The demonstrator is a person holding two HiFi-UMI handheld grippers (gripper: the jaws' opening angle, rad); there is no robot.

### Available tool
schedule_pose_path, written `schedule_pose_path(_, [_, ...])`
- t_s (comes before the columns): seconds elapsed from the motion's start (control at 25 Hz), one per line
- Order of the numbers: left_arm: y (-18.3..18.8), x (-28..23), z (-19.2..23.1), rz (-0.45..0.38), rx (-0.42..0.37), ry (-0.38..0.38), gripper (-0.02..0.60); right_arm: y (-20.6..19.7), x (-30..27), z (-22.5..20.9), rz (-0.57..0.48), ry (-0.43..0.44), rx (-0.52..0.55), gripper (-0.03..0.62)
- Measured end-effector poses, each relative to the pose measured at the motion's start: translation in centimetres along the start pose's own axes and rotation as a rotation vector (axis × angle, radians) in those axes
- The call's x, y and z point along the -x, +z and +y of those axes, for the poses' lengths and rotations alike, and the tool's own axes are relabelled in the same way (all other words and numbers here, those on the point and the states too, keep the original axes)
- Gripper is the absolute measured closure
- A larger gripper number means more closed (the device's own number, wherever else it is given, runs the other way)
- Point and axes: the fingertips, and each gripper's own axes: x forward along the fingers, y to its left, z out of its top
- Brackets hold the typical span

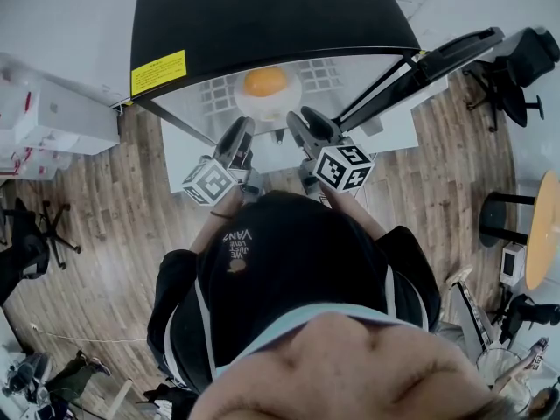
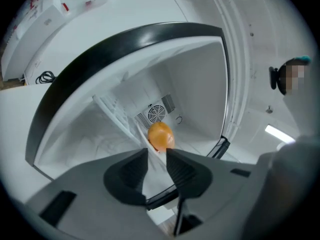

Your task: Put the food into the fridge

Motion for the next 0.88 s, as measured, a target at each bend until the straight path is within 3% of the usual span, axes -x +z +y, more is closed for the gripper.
schedule_pose_path(0.52, [-0.9, 0.3, -0.6, 0.098, -0.299, 0.051, 0.489, -1.3, 0.2, 0.7, 0.044, 0.002, 0.123, 0.559])
schedule_pose_path(0.88, [-1.3, -0.1, -0.5, 0.141, -0.369, 0.049, 0.503, -1.7, -0.3, 0.9, 0.065, 0.009, 0.156, 0.582])
